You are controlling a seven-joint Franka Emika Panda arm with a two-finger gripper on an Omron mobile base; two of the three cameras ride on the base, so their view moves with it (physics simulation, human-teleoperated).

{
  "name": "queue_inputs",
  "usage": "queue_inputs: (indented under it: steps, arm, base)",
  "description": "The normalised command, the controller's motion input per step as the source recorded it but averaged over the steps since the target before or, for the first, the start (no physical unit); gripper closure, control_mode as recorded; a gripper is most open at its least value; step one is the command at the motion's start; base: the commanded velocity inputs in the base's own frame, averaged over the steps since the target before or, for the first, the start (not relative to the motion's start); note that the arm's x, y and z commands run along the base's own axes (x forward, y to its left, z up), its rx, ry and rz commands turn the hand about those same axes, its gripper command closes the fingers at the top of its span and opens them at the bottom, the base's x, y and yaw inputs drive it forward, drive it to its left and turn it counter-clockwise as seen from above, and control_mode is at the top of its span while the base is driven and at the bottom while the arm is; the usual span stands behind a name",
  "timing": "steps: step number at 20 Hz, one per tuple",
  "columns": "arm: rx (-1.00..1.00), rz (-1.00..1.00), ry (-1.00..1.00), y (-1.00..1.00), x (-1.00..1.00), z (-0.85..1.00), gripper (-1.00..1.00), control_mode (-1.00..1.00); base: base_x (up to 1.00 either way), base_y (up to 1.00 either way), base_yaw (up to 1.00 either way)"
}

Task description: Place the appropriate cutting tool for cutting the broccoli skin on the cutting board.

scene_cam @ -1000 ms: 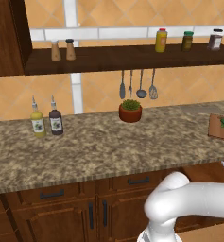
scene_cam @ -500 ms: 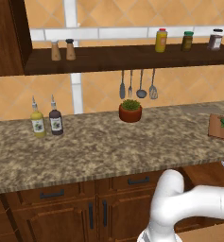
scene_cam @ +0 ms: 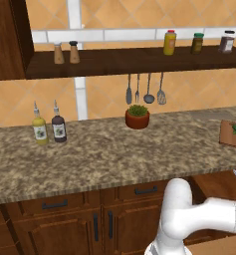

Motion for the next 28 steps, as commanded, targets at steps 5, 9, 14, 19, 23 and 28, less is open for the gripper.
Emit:
queue_inputs:
  steps: [5,9,14,19,23,28]
  arm:
    - [0.0,0.08,0.05,0.03,-0.28,-0.58,-1.0,-1.0]
    - [0.0,0.03,0.09,0.09,-0.52,-0.37,-1.0,-1.0]
    - [0.0,0.0,0.13,0.29,-0.61,-0.04,-1.0,-1.0]
    - [0.0,0.0,0.1,0.19,-0.66,-0.13,-1.0,-1.0]
    - [-0.01,0.0,-0.04,-0.27,0.21,0.13,-1.0,-1.0]
    - [-0.01,0.0,-0.16,-0.25,0.66,0.03,-1.0,-1.0]
  base:
    - [0.0,0.0,0.0]
    - [0.0,0.0,0.0]
    - [0.0,0.0,0.0]
    - [0.0,0.0,0.0]
    - [0.0,0.0,0.0]
    - [0.0,0.0,0.0]
